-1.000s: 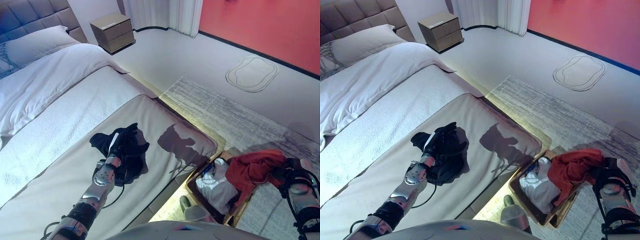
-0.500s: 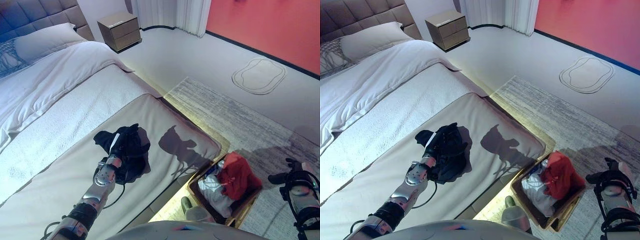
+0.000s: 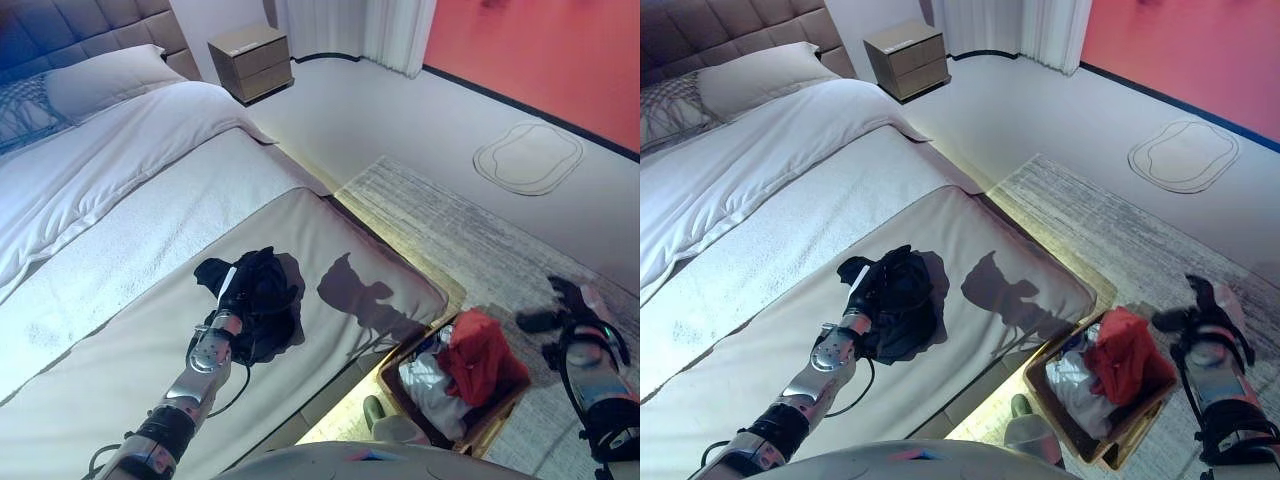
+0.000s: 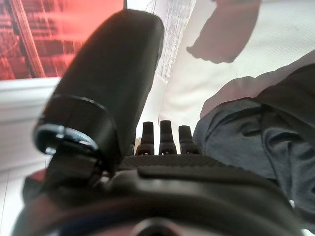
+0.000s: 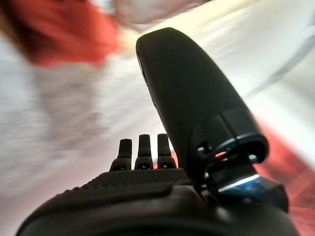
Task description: Pick up the clothes from the bed and place them into the basket
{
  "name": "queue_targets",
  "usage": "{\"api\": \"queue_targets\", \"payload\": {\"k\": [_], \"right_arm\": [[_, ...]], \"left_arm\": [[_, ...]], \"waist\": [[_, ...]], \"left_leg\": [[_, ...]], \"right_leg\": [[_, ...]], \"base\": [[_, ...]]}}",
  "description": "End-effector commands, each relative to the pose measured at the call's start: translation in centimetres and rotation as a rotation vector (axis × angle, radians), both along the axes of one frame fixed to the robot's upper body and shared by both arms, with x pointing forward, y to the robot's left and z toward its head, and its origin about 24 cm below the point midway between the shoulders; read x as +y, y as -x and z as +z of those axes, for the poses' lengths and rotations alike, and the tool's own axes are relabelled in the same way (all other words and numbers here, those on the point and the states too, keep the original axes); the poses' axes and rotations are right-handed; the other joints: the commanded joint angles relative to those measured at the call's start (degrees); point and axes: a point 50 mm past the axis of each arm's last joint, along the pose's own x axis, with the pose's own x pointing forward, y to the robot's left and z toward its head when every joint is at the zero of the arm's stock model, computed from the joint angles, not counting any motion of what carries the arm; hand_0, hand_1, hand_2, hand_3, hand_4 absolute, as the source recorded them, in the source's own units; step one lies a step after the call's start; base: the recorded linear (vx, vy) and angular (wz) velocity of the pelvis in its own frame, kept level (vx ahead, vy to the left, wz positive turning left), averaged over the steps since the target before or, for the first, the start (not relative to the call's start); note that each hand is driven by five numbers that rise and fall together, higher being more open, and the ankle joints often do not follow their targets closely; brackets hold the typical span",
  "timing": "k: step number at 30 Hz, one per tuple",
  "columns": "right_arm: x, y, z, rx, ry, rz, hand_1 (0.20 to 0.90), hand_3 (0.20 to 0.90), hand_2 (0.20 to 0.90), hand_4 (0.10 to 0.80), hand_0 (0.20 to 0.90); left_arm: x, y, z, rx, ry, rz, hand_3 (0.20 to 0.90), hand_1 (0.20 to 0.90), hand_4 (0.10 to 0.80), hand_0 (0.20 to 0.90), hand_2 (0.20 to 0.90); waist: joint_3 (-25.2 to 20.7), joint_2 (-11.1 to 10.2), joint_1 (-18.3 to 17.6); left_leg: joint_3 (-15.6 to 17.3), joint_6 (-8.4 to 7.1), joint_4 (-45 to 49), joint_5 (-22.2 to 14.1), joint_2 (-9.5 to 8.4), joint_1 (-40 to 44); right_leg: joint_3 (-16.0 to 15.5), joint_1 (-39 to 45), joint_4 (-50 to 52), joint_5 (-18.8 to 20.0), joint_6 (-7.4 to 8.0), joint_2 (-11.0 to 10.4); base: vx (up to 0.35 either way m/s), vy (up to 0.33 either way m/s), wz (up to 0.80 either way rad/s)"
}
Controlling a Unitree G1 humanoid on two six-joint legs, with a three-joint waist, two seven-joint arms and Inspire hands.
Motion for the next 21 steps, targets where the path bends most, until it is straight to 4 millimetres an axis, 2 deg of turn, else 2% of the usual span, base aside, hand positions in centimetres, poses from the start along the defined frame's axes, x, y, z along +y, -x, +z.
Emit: {"api": "queue_targets", "payload": {"k": [1,4,8,12,17,21], "right_arm": [[2.4,-6.5,8.3,-0.304,0.171,0.166,0.900,0.900,0.900,0.800,0.900],[4.1,-8.2,9.8,-0.326,0.188,0.247,0.900,0.900,0.900,0.800,0.900],[6.5,-10.2,10.7,-0.314,0.197,0.328,0.900,0.900,0.900,0.800,0.900],[8.0,-11.7,12.1,-0.305,0.211,0.372,0.900,0.900,0.900,0.800,0.900],[9.4,-14.1,16.5,-0.383,0.274,0.394,0.900,0.900,0.900,0.800,0.900],[10.3,-15.0,18.7,-0.415,0.321,0.408,0.900,0.900,0.900,0.800,0.900]], "left_arm": [[1.3,-2.2,2.9,-0.163,-0.020,0.071,0.900,0.900,0.800,0.900,0.900],[1.6,-1.8,2.8,-0.187,-0.024,0.095,0.900,0.900,0.800,0.900,0.900],[2.2,-1.3,2.7,-0.192,-0.048,0.105,0.900,0.900,0.800,0.900,0.900],[2.6,-1.5,3.5,-0.225,-0.061,0.089,0.900,0.900,0.800,0.900,0.900],[2.2,-3.0,6.4,-0.370,0.001,0.077,0.900,0.900,0.800,0.900,0.900],[2.3,-3.3,7.4,-0.423,0.042,0.074,0.900,0.900,0.800,0.900,0.900]], "waist": [[-1.2,-3.4,4.3],[-0.7,-3.9,6.4],[-0.1,-4.1,9.6],[1.4,-3.8,12.5],[8.2,-1.6,16.9],[12.7,-0.2,18.9]], "left_leg": [[-3.4,1.40,2.6,-8.3,-1.31,1.7],[-4.6,1.13,3.0,-8.0,-1.46,1.0],[-6.7,1.00,3.8,-7.8,-1.78,0.0],[-9.2,0.86,7.1,-7.8,-2.08,-3.4],[-13.8,0.69,15.1,-8.4,-3.84,-11.7],[-16.1,0.92,19.1,-8.8,-5.19,-16.0]], "right_leg": [[-1.5,-1.5,2.7,-1.7,-0.51,-0.1],[-4.0,-0.9,2.6,-2.0,-0.82,-0.7],[-7.6,-0.1,3.3,-3.1,-1.42,-1.5],[-10.9,-1.4,7.5,-5.6,-2.52,-2.2],[-15.4,-6.9,15.6,-9.0,-4.53,-4.0],[-17.1,-10.0,20.3,-10.6,-5.38,-5.4]], "base": [[0.042,0.001,0.32],[0.069,0.004,0.34],[0.104,0.017,0.39],[0.035,0.039,0.40],[-0.149,0.078,0.50],[-0.088,0.043,0.34]]}}
